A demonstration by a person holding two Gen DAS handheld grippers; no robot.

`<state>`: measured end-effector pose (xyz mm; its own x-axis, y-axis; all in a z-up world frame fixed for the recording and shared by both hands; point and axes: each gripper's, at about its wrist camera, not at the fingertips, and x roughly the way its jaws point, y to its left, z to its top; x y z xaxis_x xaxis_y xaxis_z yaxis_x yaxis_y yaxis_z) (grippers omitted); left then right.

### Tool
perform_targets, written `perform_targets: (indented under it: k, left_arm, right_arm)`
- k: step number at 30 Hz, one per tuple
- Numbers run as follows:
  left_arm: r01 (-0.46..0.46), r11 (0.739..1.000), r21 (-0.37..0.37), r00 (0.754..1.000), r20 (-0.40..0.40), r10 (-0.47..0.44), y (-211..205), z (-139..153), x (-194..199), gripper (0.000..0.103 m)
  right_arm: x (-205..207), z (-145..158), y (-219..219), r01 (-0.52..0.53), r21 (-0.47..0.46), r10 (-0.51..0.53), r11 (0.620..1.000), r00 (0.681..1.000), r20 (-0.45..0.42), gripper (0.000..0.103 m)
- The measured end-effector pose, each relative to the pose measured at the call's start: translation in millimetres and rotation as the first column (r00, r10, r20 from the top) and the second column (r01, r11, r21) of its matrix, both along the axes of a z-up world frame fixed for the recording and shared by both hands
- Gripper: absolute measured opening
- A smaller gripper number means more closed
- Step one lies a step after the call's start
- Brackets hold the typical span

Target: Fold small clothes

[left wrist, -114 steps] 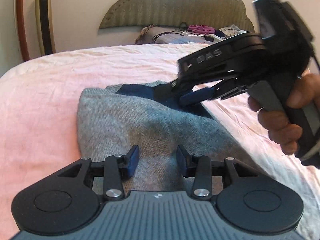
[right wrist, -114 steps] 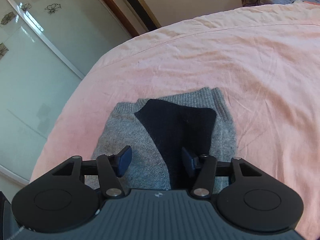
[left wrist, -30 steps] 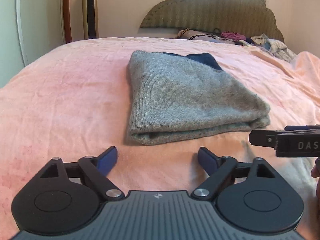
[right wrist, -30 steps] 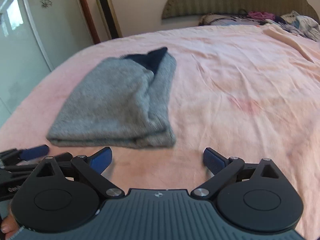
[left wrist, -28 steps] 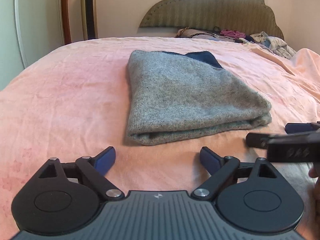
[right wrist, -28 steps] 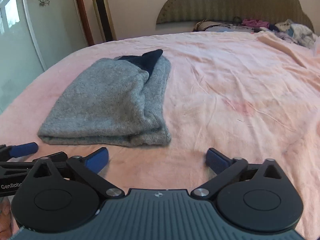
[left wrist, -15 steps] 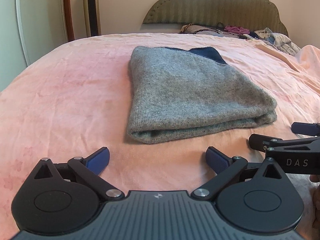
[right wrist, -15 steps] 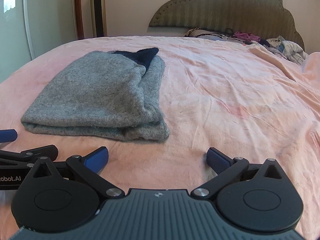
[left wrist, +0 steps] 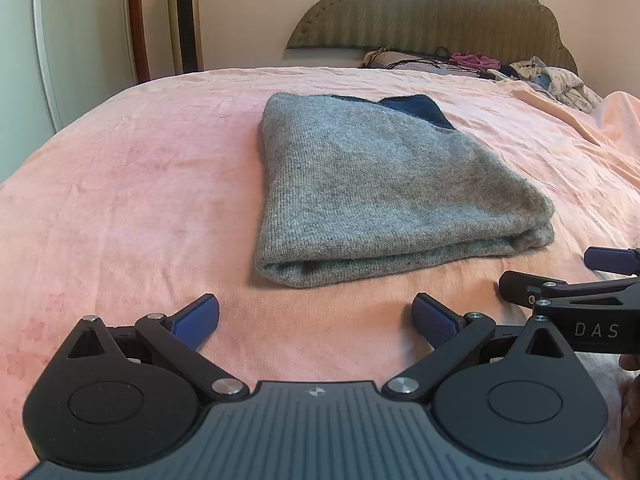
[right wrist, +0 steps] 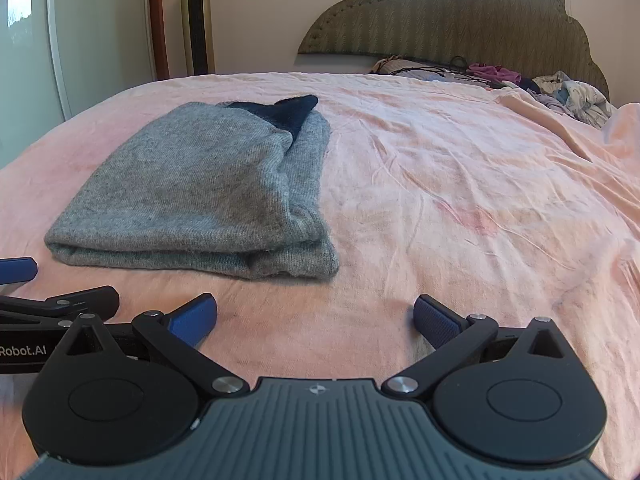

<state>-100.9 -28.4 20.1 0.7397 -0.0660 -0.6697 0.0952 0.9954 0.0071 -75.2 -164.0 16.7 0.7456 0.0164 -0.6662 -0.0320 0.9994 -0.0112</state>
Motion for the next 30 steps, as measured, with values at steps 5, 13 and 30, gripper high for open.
perform_targets:
  k: [5,13,30]
  left_arm:
    - [-0.015,1.000,-0.005,1.000,-0.002,0.015,0.4,0.7,-0.2,0.103]
    - [-0.013,1.000,0.004,1.000,-0.005,0.013,-1.7,1.1,-0.9,0.103]
    - [-0.002,1.000,0.006,1.000,-0.027,0.002,-1.9,3.0,1.5,0.103]
  right_arm:
    - [-0.4,0.1,0.2,0.000,0.001,0.000,1.000,1.000,0.000,0.103]
    - [-0.6,0.1,0.2,0.000,0.002,0.000,1.000,1.000,0.000,0.103]
    - [-0.2,-0.1,0.2,0.000,0.002,0.000,1.000,1.000,0.000,0.103]
